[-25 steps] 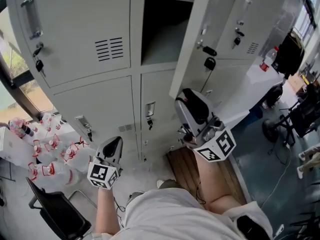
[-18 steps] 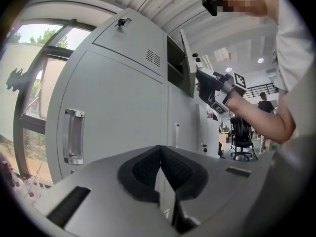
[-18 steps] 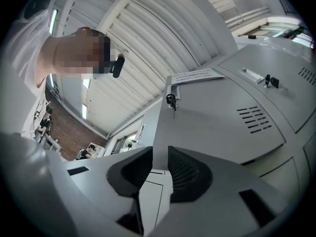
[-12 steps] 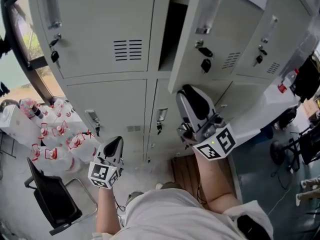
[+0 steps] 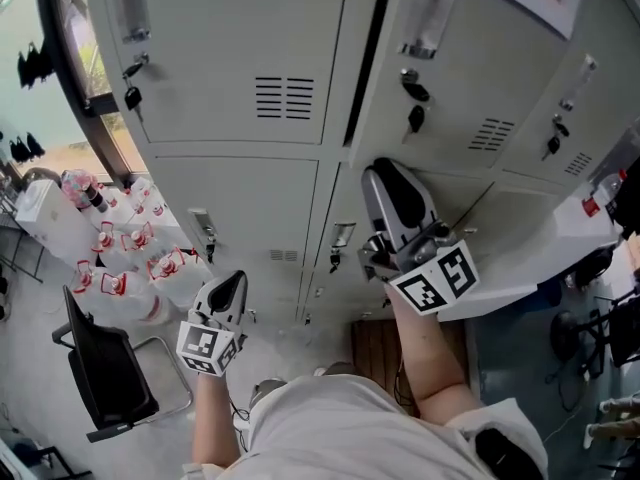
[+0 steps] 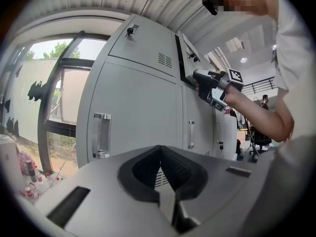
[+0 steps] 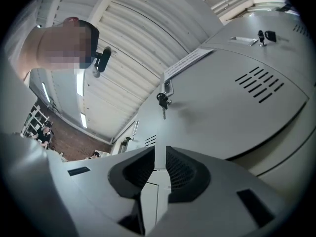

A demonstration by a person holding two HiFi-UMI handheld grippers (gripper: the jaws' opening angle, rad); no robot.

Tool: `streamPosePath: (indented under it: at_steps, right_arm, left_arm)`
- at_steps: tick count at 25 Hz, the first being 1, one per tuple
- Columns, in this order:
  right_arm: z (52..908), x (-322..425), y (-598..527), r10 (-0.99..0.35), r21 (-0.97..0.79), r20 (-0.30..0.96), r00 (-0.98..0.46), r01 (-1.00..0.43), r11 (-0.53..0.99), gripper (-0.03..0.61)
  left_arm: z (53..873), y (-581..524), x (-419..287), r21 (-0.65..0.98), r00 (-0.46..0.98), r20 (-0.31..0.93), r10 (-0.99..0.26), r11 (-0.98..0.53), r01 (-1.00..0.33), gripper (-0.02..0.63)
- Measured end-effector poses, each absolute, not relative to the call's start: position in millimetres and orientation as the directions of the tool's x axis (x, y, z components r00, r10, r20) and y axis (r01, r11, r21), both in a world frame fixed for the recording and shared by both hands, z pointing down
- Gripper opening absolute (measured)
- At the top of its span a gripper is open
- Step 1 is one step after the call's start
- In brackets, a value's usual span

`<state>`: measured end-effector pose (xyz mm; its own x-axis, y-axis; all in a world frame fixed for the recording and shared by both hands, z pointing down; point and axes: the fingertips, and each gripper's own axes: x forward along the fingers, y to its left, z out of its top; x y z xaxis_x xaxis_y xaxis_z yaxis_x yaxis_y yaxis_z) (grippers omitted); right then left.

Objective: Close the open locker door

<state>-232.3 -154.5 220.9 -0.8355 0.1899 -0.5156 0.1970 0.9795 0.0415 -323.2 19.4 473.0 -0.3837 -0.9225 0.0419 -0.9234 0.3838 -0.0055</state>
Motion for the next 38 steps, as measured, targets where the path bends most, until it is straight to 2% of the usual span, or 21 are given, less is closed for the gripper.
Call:
streamPosePath:
  at_steps: [15, 20, 26, 38]
  right_arm:
    - [214.2, -258.1, -171.1, 0.133, -0.052, -0.474, -0.870, 0.178, 0.983, 0.046]
    - [217.9, -265.8, -181.4, 0.102, -0.140, -0.457, -0.884, 0.185, 0.973, 0.041]
    - [215.9, -267.2, -185.3, 0.077, -0.154, -0.465, -0.882, 0.166, 0.974, 0.002]
    - [225.3, -263.7, -183.9, 0.091, -0.218, -0.475, -0.875, 0.217, 0.952, -0.003]
  left_arm:
    - [475.7, 17.0, -333.6, -0.006, -0.412, 0.047, -0.910, 0.413, -0.911, 0.003]
    - [478.0, 15.6, -334.4, -0.002, -0.408, 0.049, -0.912, 0.408, -0.913, 0.003]
    - [478.6, 18.1, -338.4, 0.001, -0.409, 0.052, -0.911, 0.409, -0.912, 0.003]
    - [481.5, 15.7, -336.8, 0.009, -0.379, 0.058, -0.924, 0.380, -0.925, 0.003]
